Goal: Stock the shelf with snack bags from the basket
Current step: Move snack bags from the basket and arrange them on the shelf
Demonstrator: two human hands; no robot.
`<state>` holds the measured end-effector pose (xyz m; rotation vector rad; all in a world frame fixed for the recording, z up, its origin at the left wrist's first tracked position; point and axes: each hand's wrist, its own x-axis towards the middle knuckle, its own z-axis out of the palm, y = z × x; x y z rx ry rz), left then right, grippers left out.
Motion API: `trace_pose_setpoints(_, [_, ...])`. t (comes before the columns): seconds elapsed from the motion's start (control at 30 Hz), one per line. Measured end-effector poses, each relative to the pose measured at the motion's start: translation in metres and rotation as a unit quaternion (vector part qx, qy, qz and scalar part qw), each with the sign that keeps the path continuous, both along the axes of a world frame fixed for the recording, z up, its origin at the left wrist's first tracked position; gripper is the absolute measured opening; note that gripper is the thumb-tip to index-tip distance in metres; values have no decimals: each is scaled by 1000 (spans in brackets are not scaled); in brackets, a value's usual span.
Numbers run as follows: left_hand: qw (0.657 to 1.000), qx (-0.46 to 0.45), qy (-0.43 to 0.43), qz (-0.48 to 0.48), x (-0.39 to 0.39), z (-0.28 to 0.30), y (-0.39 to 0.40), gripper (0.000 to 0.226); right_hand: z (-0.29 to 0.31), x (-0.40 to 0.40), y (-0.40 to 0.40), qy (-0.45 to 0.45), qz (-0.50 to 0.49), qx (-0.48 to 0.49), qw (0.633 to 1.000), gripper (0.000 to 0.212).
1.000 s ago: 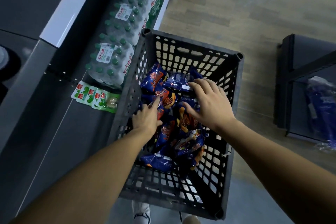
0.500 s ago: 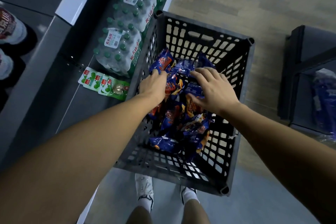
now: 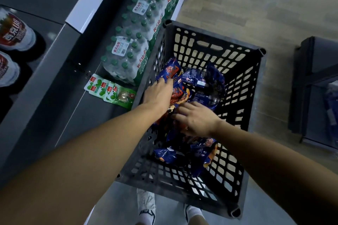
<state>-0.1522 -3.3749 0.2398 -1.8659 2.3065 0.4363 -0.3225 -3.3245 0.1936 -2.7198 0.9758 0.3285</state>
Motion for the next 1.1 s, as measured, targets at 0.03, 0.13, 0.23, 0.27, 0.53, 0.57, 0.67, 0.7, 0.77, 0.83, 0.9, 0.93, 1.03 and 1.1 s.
trace_pose_setpoints(0.03, [1000,-1,-6,-1,0,-2,0,59,-7,6,-2,5,20,7,1000,58])
trace_pose_setpoints(0.13, [1000,-3,-19,1,1,-7,0,58,-28,27,-9,16,58,48,997,52])
trace_pose_setpoints(0.23, [1000,-8,-22,0,1,-10,1,56,-48,45,-13,52,78,52,994,43])
trace_pose_setpoints(0.27, [1000,-8,-24,-3,0,-11,1,57,-52,48,-14,66,85,52,993,43])
trace_pose_setpoints(0.53, [999,13,-40,3,-13,0,-2,50,-33,31,-14,96,17,63,993,47])
trace_pose_setpoints(0.57, [999,14,-37,5,-16,6,-3,49,-21,23,-16,70,-7,67,995,47])
trace_pose_setpoints(0.67, [1000,10,-8,15,-27,38,-9,48,18,1,-18,-24,-66,54,996,50])
trace_pose_setpoints(0.7, [1000,5,3,16,-30,52,-13,49,32,-8,-18,-35,-92,48,994,52])
trace_pose_setpoints(0.77, [1000,-6,23,19,-32,86,-20,49,70,-24,-17,-51,-155,28,986,52])
trace_pose_setpoints(0.83, [999,-3,43,21,-31,122,-26,47,114,-38,-16,-59,-218,7,974,55])
trace_pose_setpoints(0.9, [999,6,40,4,-26,162,-30,45,163,-48,-16,-59,-265,-5,962,74])
trace_pose_setpoints(0.93, [999,12,35,-5,-23,183,-30,44,187,-53,-17,-68,-282,-9,957,81])
trace_pose_setpoints(1.03, [999,23,29,-24,-12,247,-31,49,260,-66,-19,-87,-327,-31,941,67])
trace_pose_setpoints(1.1, [998,23,43,-31,-5,289,-27,58,307,-68,-16,-83,-340,-52,935,57])
